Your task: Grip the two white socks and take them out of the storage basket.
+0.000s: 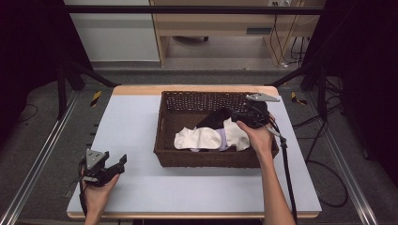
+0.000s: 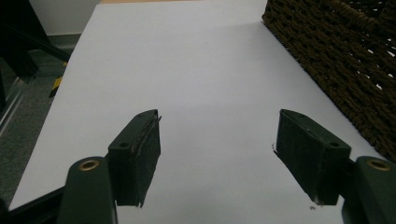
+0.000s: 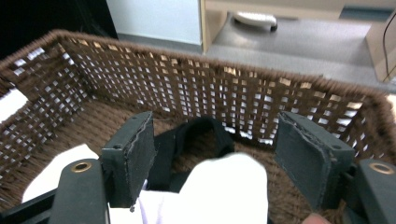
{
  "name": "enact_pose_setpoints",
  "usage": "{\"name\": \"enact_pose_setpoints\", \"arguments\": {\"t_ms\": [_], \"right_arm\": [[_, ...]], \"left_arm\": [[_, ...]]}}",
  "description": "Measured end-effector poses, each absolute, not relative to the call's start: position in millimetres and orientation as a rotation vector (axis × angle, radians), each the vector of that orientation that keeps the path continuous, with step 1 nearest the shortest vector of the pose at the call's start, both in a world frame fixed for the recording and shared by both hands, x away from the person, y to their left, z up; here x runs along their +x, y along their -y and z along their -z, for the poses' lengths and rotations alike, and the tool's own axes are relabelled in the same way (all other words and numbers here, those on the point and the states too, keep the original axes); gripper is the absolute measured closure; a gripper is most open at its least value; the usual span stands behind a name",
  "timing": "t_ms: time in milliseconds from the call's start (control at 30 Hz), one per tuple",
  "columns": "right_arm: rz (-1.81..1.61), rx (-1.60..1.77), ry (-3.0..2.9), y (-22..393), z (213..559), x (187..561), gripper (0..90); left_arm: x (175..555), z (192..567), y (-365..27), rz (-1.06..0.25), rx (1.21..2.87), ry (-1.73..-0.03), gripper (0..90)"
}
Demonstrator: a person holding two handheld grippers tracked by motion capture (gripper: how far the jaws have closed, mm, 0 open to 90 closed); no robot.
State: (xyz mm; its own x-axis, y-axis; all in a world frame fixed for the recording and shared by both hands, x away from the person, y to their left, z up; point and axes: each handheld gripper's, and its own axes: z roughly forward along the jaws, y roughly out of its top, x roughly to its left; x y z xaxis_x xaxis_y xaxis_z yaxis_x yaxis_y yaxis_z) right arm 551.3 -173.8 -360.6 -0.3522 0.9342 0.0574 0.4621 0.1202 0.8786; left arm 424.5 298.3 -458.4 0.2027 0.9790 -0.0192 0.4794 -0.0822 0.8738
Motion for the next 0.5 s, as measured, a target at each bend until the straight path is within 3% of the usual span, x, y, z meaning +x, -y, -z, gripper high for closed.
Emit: {"name": "enact_pose_setpoints", "arguments": {"t_ms": [500], "right_arm": [[-1.088, 1.411, -1.939, 173, 390, 572, 29.8]], "left_arm": [[425, 459, -298, -0.797, 1.687, -1.387, 29.9]]}}
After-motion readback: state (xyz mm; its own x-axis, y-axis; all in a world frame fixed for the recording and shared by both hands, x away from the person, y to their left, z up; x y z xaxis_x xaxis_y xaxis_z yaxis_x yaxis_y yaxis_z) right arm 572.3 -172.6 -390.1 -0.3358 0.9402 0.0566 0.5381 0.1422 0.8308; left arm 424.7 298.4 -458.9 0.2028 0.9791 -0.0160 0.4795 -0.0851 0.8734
